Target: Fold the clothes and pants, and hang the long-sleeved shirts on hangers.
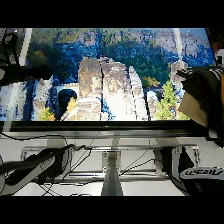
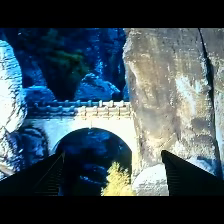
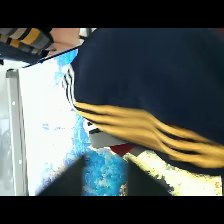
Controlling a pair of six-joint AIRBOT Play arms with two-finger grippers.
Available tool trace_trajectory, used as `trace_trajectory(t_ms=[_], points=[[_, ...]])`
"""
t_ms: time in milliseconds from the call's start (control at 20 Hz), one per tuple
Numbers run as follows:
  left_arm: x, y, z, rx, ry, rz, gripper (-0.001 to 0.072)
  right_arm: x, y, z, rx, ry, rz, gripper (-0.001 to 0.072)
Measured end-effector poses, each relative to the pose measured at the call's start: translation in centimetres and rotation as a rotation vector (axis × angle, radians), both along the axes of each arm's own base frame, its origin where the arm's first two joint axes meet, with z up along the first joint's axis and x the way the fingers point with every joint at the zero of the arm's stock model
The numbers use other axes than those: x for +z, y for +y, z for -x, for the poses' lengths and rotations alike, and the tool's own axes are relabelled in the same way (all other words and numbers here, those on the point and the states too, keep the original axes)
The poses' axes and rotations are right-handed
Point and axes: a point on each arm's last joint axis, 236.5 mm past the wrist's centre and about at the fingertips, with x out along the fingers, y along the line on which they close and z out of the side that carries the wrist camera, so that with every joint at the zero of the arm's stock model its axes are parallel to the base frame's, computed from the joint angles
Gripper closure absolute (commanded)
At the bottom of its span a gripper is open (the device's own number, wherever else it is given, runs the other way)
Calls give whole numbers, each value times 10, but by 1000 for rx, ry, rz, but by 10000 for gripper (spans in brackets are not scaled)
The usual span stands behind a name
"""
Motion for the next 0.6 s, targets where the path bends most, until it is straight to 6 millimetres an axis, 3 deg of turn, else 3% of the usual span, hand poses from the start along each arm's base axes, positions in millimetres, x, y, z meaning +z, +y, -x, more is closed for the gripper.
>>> trace_trajectory(t_ms=[50,150,300,450,600], points=[[0,0,0,0,0,0,16,1,2,-3,26,0,11,678],[0,0,0,0,0,0,16,10,7,-19,111,-25,52,684],[0,0,0,0,0,0,16,37,28,-62,374,-96,204,684],[0,0,0,0,0,0,16,63,75,-108,704,-198,344,684],[0,0,0,0,0,0,16,66,136,-140,1044,-255,400,684]])
